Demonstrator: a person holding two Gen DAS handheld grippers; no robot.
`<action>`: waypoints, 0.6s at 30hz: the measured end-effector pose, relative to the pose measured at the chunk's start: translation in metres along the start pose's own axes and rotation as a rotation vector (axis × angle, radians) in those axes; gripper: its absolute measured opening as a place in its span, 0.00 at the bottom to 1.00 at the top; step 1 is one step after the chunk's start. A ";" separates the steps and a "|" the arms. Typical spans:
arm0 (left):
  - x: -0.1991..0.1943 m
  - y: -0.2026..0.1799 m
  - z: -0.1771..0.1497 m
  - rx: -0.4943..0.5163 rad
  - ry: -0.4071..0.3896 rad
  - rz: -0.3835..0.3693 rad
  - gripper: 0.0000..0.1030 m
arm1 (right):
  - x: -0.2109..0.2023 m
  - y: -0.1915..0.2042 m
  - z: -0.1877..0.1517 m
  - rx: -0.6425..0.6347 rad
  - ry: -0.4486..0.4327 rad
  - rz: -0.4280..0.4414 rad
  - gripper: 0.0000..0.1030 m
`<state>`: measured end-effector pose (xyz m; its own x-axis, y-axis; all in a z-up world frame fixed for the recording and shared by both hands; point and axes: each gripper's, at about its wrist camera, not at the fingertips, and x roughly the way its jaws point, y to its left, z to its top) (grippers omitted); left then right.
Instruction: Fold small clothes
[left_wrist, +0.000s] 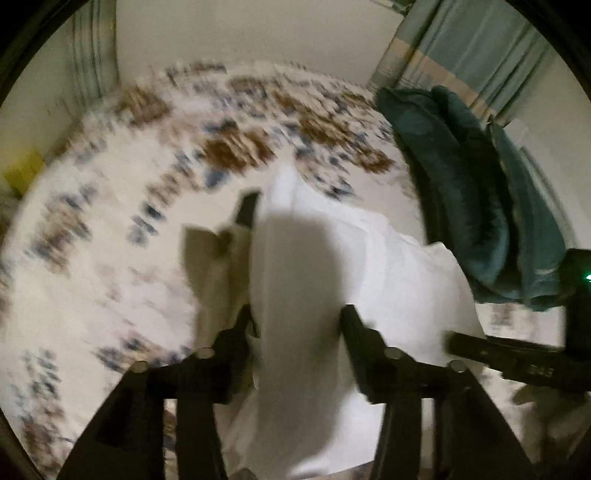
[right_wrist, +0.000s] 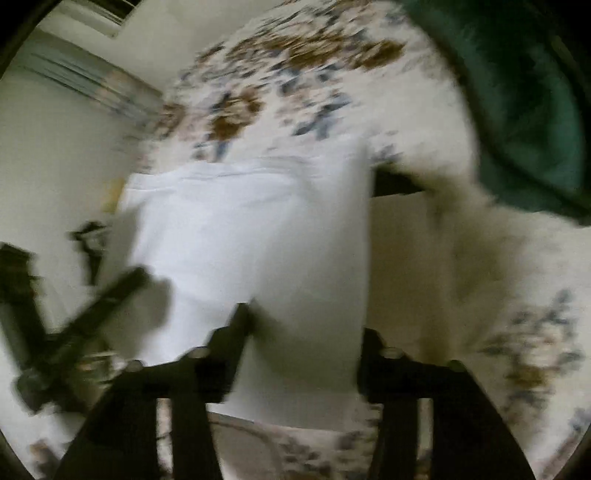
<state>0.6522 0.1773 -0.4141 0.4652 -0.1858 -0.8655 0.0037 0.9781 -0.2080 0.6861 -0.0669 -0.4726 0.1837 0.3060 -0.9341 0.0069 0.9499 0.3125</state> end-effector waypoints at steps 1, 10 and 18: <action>-0.005 -0.002 -0.001 0.012 -0.013 0.036 0.88 | -0.004 0.002 -0.003 -0.006 -0.009 -0.050 0.66; -0.066 -0.013 -0.031 0.059 -0.071 0.180 1.00 | -0.082 0.016 -0.065 0.002 -0.178 -0.369 1.00; -0.166 -0.030 -0.075 0.072 -0.141 0.182 1.00 | -0.191 0.041 -0.151 0.016 -0.292 -0.420 1.00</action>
<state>0.5085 0.1721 -0.2981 0.5831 0.0040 -0.8124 -0.0305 0.9994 -0.0170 0.5032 -0.0767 -0.3071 0.4292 -0.1345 -0.8932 0.1541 0.9853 -0.0743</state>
